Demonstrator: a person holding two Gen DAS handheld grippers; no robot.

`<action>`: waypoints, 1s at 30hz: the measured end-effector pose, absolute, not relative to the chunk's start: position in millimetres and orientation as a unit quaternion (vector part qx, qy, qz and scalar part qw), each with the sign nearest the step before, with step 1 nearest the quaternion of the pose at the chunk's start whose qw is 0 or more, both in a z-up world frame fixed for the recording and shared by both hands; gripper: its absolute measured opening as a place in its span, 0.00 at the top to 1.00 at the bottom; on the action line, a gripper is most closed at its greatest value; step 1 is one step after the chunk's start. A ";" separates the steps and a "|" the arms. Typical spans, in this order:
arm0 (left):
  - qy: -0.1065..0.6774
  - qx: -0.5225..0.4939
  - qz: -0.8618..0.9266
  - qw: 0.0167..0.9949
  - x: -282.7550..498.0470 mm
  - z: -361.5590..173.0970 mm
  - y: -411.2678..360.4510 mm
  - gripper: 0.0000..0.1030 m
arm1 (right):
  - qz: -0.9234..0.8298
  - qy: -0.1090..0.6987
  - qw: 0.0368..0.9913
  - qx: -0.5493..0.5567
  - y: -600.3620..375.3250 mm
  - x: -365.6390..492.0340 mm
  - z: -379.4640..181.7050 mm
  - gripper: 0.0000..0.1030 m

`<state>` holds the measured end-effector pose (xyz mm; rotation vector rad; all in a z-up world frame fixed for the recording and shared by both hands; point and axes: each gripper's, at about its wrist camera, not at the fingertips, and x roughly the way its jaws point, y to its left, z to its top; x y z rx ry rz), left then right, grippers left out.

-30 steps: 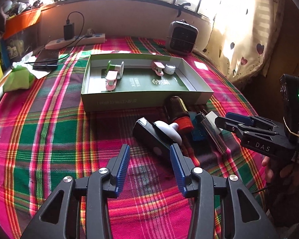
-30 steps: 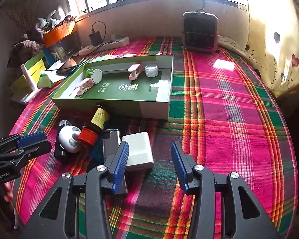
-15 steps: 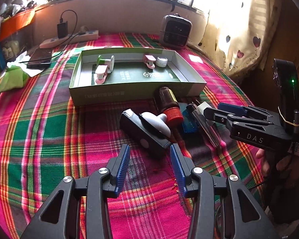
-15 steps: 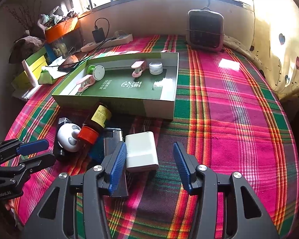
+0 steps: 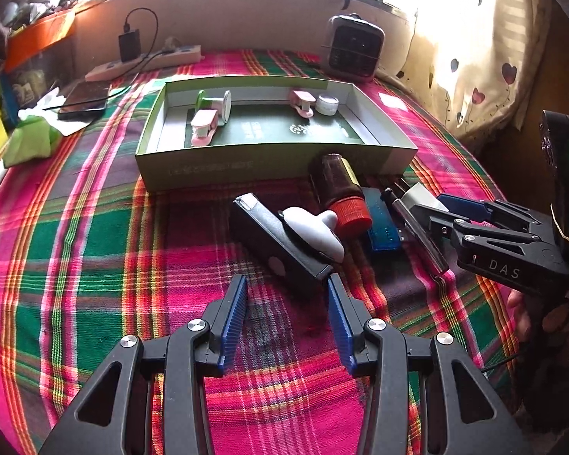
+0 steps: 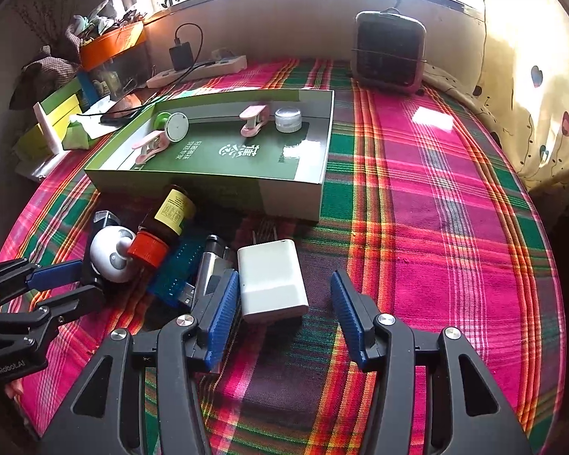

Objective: Organize rigid objects
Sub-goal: 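Move the left tool to the black rectangular device while the right tool approaches the white charger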

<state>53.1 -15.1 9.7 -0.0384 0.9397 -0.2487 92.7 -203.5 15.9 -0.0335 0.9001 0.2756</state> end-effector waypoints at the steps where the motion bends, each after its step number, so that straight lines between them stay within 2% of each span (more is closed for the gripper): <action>1: 0.451 -0.020 -0.115 0.885 53.3 10.0 -12.9 0.60 | 0.133 0.434 0.891 -0.015 -204.3 93.0 15.4 0.50; 16: 0.447 -0.037 -0.055 0.892 59.9 11.4 31.4 0.60 | 0.126 0.436 0.891 -0.012 -210.2 96.5 14.2 0.50; 30: 0.439 -0.057 -0.086 0.893 61.9 14.1 38.0 0.60 | 0.110 0.438 0.892 -0.021 -211.1 95.3 15.1 0.50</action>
